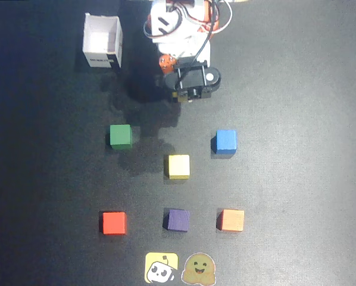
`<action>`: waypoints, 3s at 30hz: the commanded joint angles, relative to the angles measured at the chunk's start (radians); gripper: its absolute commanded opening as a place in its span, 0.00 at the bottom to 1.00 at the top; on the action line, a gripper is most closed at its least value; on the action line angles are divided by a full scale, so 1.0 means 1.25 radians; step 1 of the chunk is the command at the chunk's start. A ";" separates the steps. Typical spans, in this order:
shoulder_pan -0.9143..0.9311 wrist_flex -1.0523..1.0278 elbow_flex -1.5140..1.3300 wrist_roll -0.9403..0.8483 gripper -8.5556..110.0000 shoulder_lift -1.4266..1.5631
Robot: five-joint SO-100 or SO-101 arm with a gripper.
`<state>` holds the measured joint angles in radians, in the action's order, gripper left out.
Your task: Put the yellow cube on top of the green cube.
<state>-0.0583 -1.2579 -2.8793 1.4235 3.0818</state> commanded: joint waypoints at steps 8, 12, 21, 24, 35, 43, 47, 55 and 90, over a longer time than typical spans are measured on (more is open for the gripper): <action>-0.004 -0.001 0.005 -0.009 0.07 0.009; -0.004 -0.001 0.005 -0.009 0.07 0.009; -0.004 -0.001 0.005 -0.009 0.07 0.009; -0.004 -0.001 0.005 -0.009 0.07 0.009; -0.004 -0.001 0.005 -0.009 0.08 0.009; 0.000 0.002 0.005 0.023 0.11 0.004; -0.004 0.012 0.021 0.036 0.15 -0.010; -0.005 0.075 0.183 0.048 0.17 -0.308; -0.048 0.276 0.664 0.121 0.25 -1.133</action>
<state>-0.1166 -0.9342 -2.1062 1.5677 1.6690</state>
